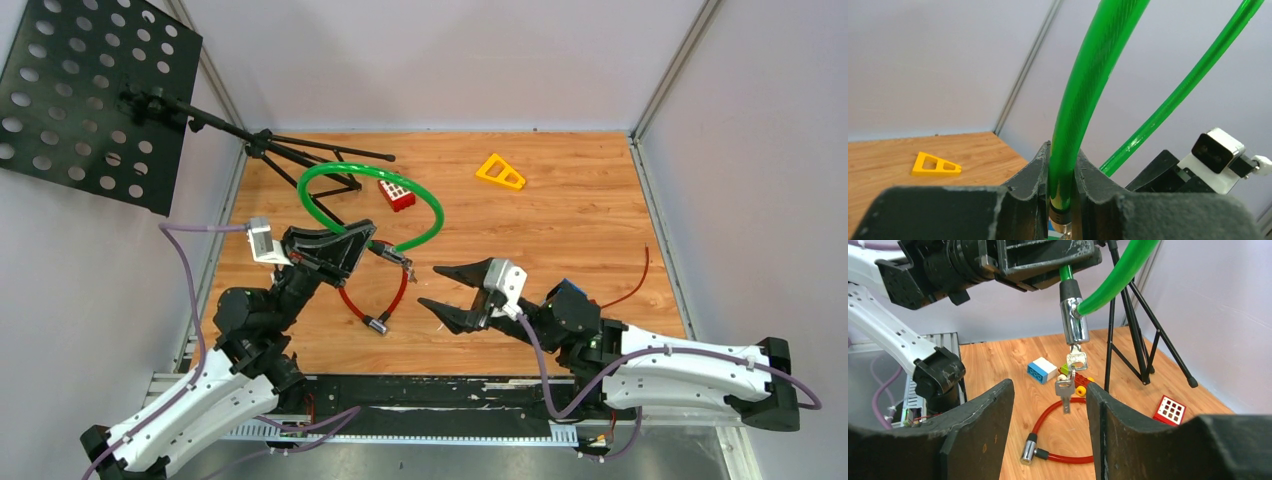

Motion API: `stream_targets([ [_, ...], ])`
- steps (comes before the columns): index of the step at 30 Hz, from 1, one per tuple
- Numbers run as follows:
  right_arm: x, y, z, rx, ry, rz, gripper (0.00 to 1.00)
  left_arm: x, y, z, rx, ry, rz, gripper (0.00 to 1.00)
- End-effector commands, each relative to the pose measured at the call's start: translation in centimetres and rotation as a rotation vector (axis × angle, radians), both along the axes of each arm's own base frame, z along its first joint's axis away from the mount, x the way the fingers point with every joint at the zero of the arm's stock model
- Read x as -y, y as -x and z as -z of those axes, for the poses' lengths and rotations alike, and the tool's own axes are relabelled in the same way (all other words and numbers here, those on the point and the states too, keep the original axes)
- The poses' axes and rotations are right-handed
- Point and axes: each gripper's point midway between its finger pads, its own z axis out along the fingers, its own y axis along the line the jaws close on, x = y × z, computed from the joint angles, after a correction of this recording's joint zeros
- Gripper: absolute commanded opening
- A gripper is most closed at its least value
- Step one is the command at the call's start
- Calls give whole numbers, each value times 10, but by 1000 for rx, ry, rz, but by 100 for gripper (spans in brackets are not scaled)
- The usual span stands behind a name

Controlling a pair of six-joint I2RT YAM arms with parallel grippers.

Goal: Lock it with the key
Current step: Lock the lock.

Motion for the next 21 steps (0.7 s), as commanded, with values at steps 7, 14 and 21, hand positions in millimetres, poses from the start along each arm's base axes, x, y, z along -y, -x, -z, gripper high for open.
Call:
stream_targets([
  [7, 0, -8, -43, 106, -82, 44, 54, -26, 20, -56, 40, 212, 30, 0],
  [14, -11, -7, -56, 57, -104, -14, 48, -24, 30, -63, 78, 243, 84, 0],
  [21, -22, -1, -58, 6, -114, -145, 48, -22, 39, -67, 105, 248, 127, 0],
])
